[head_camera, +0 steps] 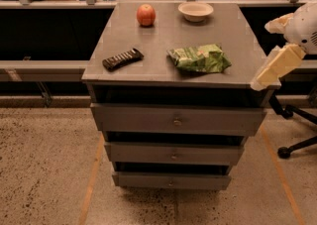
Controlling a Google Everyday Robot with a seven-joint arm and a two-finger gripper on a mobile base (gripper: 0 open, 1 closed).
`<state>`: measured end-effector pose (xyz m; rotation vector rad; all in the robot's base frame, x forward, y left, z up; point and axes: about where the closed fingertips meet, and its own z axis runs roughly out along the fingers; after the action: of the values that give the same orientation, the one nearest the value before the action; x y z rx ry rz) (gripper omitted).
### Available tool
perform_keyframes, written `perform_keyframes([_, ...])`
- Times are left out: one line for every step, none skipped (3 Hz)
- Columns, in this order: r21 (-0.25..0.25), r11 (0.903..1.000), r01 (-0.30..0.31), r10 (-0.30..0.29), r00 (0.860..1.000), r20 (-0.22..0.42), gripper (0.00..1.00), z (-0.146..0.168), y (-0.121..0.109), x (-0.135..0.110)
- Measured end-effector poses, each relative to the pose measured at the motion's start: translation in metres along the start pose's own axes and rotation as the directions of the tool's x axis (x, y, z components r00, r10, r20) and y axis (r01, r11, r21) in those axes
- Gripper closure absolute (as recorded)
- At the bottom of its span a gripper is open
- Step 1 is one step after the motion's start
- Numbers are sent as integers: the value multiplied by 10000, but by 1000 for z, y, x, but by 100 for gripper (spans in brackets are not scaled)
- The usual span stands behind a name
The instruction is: Move green jalapeno chip bag near apple
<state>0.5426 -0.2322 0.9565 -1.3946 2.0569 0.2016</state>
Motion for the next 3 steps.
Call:
perform_keyframes([71,9993,-372,360,9916,1240,0,40,-26,0])
perform_keyframes([260,9986,-471,429,9886,1445,0,47,-34,-2])
perform_keyframes([335,9963,-792,735,9865,1464,0,53,-37,-5])
